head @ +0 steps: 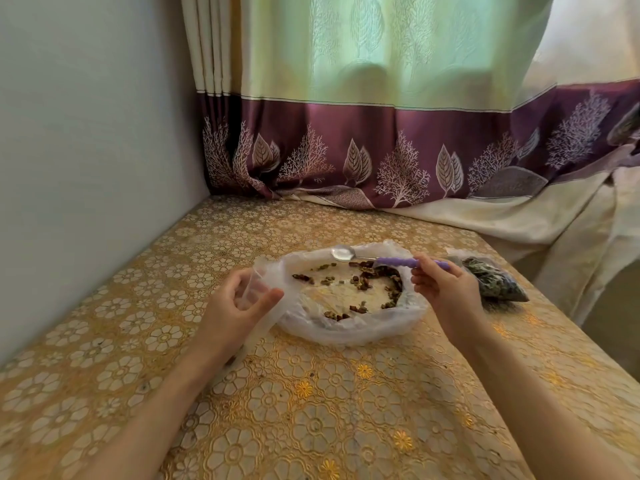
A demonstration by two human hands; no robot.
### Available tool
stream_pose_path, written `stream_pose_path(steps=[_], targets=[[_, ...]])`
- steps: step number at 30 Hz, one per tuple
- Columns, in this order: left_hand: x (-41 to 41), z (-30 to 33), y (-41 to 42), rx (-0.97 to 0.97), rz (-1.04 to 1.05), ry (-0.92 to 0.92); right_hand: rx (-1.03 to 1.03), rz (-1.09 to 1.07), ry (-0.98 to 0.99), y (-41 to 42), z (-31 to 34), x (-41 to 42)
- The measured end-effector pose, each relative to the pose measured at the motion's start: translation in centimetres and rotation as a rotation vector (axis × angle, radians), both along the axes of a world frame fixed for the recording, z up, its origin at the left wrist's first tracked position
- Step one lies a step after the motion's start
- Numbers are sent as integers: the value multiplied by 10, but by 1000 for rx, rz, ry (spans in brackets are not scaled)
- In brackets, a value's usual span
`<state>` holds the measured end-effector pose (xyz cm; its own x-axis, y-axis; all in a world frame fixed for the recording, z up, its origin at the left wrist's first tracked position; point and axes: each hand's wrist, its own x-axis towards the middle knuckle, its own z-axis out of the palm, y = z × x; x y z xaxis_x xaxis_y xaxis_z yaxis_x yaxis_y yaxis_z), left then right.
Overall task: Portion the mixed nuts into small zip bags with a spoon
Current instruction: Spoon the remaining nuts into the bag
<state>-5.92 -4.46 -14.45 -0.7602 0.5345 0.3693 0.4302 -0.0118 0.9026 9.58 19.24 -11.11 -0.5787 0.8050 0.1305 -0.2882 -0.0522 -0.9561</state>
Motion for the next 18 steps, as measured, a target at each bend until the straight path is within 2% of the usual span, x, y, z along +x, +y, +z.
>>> stream_pose_path(steps=[4,11,18], targets=[[-2,-2,1,-2,2,-3,27,-36,-55,17,-8,6],[-2,-5,3,-11,-10,13,290,-246,-75,7,-22,24],[3,-8,4,-132,-55,150,467,-422,-78,-3,-20,34]])
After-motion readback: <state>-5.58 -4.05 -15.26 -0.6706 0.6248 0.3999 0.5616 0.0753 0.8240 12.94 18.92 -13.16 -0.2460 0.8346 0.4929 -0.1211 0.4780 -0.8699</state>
